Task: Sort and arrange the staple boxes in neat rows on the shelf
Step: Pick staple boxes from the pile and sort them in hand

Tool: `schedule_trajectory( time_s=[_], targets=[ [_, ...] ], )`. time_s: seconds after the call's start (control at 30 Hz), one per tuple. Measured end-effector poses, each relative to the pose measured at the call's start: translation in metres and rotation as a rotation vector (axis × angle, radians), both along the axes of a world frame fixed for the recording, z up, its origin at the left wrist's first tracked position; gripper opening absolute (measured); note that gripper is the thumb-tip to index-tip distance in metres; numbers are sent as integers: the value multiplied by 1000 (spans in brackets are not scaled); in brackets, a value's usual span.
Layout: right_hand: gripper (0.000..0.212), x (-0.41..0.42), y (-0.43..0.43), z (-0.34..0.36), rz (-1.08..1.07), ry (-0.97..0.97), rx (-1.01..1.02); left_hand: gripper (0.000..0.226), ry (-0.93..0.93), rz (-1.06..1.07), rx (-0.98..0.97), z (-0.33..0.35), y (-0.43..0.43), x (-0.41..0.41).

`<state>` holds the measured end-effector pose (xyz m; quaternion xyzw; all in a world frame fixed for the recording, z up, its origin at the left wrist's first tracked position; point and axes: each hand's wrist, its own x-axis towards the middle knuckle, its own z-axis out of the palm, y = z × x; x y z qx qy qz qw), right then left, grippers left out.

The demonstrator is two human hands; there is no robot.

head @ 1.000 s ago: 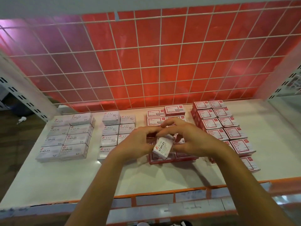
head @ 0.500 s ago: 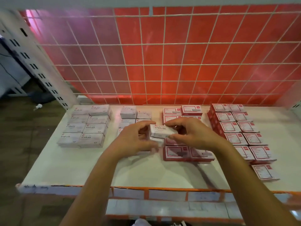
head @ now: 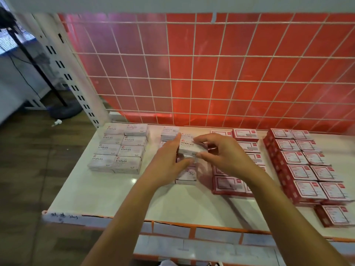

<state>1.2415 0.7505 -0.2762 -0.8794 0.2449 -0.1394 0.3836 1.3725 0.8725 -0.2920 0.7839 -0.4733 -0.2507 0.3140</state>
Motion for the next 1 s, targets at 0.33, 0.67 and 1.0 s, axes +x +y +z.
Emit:
schedule_trajectory(
  time_s=[0.33,0.67,1.0],
  targets=[
    [50,18,-4,0,23,124,-120,86,-57,11,22,0,-1,14],
    [35,53,-41,-12,-90,235,-239,77,-80,126,22,-9,18,31],
    [36,74,-47,-31,-110,320,-203,77,-57,184,-7,-13,36,51]
  ],
)
